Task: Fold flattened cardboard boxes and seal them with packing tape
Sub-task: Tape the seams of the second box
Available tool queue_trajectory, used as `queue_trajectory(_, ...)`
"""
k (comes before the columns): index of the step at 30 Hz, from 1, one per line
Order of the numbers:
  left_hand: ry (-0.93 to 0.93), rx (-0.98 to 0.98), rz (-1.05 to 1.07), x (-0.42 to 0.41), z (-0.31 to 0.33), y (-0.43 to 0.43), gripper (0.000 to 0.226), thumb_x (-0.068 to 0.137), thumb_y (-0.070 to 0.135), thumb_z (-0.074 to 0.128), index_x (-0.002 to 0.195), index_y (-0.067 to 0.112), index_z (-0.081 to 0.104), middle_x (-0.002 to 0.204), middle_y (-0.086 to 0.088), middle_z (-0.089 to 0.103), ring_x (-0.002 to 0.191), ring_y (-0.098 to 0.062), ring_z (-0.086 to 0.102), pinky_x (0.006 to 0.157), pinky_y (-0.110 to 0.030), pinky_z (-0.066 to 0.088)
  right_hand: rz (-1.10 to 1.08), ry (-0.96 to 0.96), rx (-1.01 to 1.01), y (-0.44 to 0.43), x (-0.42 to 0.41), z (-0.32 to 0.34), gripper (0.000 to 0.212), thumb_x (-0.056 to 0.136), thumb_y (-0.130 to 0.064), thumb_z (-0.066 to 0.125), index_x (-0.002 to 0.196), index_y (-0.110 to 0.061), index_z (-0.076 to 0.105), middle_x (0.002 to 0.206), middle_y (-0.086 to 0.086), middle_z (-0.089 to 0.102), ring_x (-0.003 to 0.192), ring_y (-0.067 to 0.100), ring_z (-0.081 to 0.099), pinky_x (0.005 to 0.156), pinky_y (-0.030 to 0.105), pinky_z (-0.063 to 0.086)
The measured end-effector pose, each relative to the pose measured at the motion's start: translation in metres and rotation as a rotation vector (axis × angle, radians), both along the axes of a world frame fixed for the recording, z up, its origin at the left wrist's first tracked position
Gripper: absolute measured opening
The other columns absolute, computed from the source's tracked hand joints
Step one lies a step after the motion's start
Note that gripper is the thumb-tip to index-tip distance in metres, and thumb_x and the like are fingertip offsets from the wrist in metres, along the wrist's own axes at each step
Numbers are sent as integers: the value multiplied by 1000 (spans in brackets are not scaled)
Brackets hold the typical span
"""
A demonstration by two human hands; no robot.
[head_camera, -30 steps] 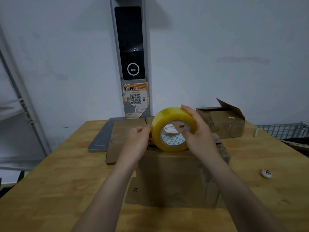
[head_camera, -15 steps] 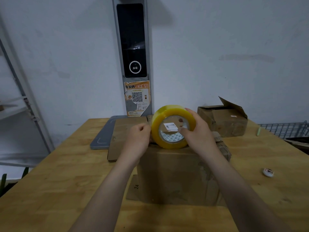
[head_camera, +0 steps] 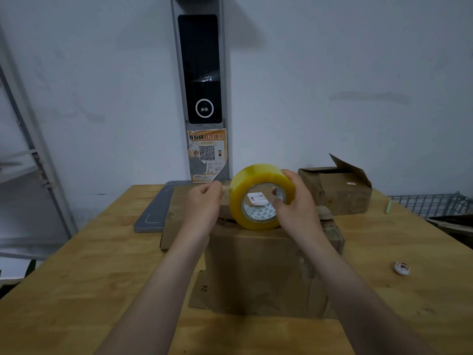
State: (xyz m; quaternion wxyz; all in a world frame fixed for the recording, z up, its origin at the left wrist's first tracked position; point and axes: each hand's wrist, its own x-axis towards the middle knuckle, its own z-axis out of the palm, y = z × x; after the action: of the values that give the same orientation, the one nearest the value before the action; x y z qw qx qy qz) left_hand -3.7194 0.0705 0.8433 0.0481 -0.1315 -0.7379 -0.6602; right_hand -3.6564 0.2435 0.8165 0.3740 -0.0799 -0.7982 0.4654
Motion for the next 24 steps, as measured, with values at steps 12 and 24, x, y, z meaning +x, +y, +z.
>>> queue_trajectory(12, 68, -395, -115, -4, 0, -8, 65, 103, 61, 35, 69, 13, 64, 78, -3, 68, 77, -18, 62, 70, -31, 42, 47, 23, 5, 3, 3, 2, 52, 94, -4, 66, 129, -38, 49, 108, -31, 53, 96, -28, 48, 75, 3, 40)
queue_trajectory(24, -206, 117, -98, -3, 3, 7, 47, 105, 20, 49, 58, 17, 48, 50, 3, 50, 56, -16, 48, 69, -33, 45, 42, 153, 173, 4, 1, 5, 68, 95, -9, 66, 148, -44, 43, 132, -14, 51, 111, -13, 49, 94, 12, 44)
